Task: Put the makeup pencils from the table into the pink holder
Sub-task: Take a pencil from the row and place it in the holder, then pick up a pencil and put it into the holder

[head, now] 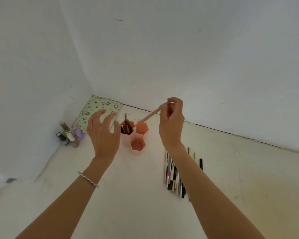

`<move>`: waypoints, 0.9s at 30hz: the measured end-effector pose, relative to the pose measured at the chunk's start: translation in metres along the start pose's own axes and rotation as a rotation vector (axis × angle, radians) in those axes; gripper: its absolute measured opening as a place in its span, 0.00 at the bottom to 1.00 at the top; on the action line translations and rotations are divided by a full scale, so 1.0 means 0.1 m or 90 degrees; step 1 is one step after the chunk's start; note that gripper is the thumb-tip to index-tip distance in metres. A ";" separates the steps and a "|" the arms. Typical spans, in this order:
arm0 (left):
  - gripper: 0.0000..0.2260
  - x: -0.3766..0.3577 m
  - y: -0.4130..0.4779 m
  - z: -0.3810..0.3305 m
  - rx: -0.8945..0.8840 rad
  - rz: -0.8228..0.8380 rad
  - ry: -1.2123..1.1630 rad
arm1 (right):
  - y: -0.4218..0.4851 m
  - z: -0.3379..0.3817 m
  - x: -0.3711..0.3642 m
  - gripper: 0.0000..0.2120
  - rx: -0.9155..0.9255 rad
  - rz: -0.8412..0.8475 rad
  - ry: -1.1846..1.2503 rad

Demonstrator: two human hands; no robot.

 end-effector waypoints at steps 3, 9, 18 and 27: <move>0.13 0.13 0.08 -0.04 0.025 -0.063 -0.080 | -0.12 0.06 -0.19 0.05 0.048 0.050 -0.008; 0.13 0.18 0.05 -0.39 0.042 -0.033 -0.200 | -0.43 -0.14 -0.51 0.09 0.173 0.268 -0.255; 0.09 -0.83 -1.05 -0.79 0.236 0.534 -0.072 | -0.13 -0.54 0.32 0.17 -0.077 0.064 -0.187; 0.13 -1.32 -1.36 -0.87 0.325 0.583 0.163 | -0.21 -1.01 0.81 0.12 -0.133 0.081 -0.226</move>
Point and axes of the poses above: each hand's wrist, its own y-axis towards the middle knuckle, its own x-axis out of the back of the hand, z = x × y, the point moved 2 cm from there along y, towards the middle knuckle, and after that the axes turned 8 degrees about -y, right-handed, at the moved point
